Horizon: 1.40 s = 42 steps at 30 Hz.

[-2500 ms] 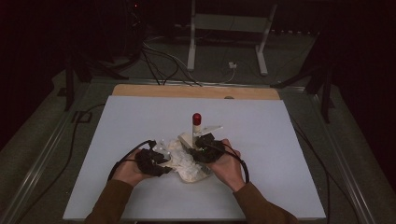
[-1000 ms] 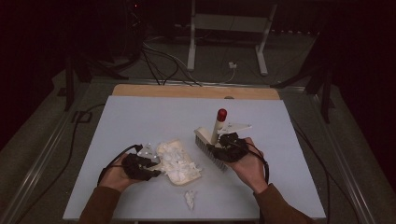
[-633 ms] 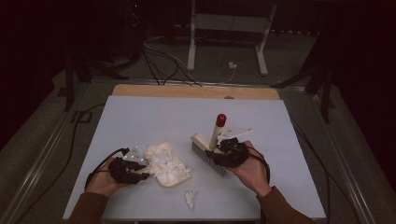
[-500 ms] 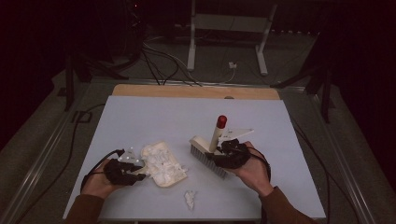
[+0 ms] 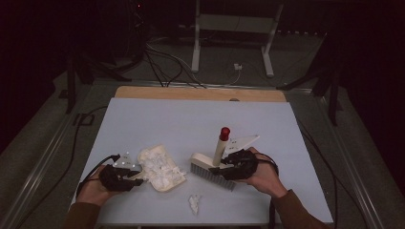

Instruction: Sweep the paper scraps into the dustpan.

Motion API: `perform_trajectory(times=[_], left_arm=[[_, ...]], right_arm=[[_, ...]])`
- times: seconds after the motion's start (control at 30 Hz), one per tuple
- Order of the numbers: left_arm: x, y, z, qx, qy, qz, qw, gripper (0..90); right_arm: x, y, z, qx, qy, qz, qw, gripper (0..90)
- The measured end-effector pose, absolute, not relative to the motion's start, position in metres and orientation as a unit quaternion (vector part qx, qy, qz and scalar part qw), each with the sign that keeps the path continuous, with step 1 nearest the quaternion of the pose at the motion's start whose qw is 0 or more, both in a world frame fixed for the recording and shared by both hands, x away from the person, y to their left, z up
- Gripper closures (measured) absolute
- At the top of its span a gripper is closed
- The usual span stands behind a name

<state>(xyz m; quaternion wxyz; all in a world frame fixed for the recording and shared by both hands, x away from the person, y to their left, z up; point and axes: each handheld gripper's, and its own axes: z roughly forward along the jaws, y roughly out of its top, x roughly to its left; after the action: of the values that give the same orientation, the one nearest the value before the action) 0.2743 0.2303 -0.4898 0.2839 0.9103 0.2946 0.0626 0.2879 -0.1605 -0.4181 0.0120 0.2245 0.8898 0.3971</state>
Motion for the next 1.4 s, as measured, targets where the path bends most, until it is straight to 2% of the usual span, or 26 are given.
perform_trajectory(times=[0.4,0.63,0.73,0.83,0.93,0.97,1.0,1.1,1.4], left_arm=[[0.274,0.23,-0.49,0.91,0.296,0.061,0.283,66.5],[0.274,0.23,-0.49,0.912,0.294,0.061,0.28,66.6],[0.274,0.229,-0.491,0.912,0.294,0.062,0.28,66.6],[0.274,0.229,-0.491,0.911,0.294,0.062,0.281,66.5],[0.275,0.229,-0.491,0.912,0.293,0.061,0.279,66.5],[0.275,0.229,-0.491,0.912,0.293,0.062,0.28,66.6],[0.275,0.23,-0.491,0.912,0.294,0.061,0.281,66.6],[0.275,0.23,-0.492,0.912,0.294,0.06,0.279,66.6],[0.275,0.229,-0.492,0.913,0.292,0.06,0.277,66.5]], right_arm=[[0.278,-0.157,-0.417,0.156,0.899,0.405,-0.056,67.0],[0.276,-0.153,-0.423,0.108,0.91,0.383,-0.113,67.1],[0.277,-0.151,-0.429,0.109,0.925,0.353,-0.09,67.1],[0.285,-0.153,-0.434,0.148,0.929,0.339,-0.031,67.2],[0.295,-0.158,-0.433,0.221,0.916,0.326,0.076,67.2],[0.297,-0.16,-0.432,0.235,0.912,0.325,0.087,67.2],[0.298,-0.162,-0.431,0.243,0.908,0.333,0.079,67.1],[0.291,-0.166,-0.424,0.198,0.901,0.386,-0.013,67.1],[0.272,-0.158,-0.415,0.104,0.895,0.421,-0.101,67.1]])
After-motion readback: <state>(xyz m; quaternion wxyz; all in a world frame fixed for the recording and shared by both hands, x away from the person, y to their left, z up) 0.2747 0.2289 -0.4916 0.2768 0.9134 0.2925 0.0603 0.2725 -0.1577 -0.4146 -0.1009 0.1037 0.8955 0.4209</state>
